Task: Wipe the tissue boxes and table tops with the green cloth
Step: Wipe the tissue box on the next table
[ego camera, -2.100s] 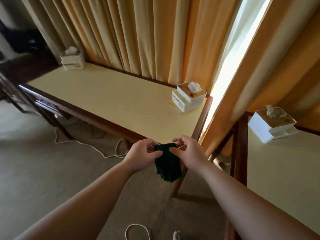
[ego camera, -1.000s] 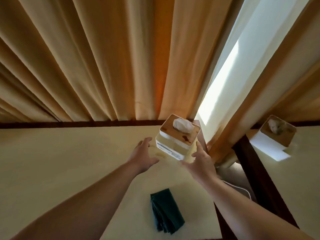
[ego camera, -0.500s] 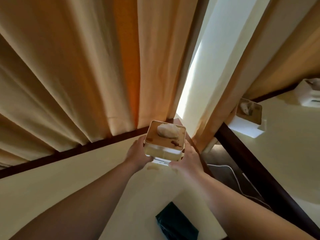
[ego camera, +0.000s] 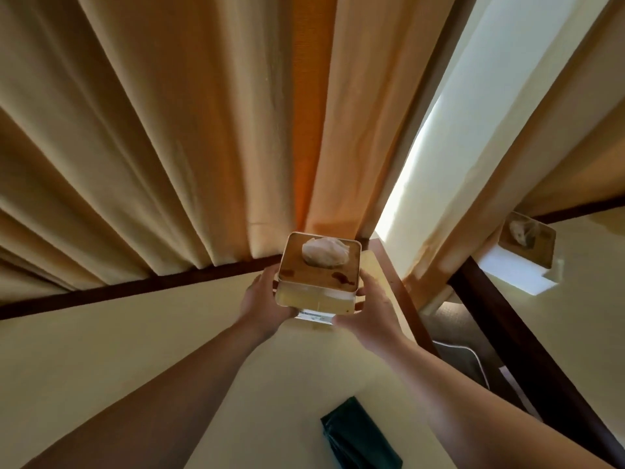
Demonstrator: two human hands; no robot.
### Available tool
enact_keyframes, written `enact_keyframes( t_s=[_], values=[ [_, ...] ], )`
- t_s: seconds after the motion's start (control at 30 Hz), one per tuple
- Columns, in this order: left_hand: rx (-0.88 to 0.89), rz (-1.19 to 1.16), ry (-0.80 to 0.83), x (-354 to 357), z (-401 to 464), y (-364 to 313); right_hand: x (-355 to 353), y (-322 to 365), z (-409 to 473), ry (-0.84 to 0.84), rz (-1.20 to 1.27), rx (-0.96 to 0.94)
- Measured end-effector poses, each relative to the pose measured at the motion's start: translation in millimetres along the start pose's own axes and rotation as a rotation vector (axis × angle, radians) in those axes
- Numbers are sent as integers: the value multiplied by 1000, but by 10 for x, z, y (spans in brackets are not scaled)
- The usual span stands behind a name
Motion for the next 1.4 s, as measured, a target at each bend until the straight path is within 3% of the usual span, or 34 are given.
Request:
enact_keyframes(
  t_s=[0.33, 0.67, 1.03, 1.2, 1.4],
  values=[
    [-185, -19, -198, -727, -934, 748, 884, 453, -321, 202, -105, -151],
    [-292, -52, -271, -860, -1801, 1244, 1446, 431, -758, 359, -166, -224],
    [-304, -43, -250, -782, -1945, 1362, 1512, 258, -842, 413, -186, -209],
    [-363, 78, -252, -804, -1995, 1402, 1377, 210, -829, 448, -271, -206],
    [-456, 266, -192, -536, -2294, 1645, 983, -174, -1024, 344, -488, -221]
  ],
)
Point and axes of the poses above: each hand's wrist, its own z-axis towards the middle knuckle, its own x-axis out of the palm, y = z × x, the point moved 6 cm from there along z, towards the middle knuckle, and after that the axes turned 1 degree about -x, right-handed, at the moved point
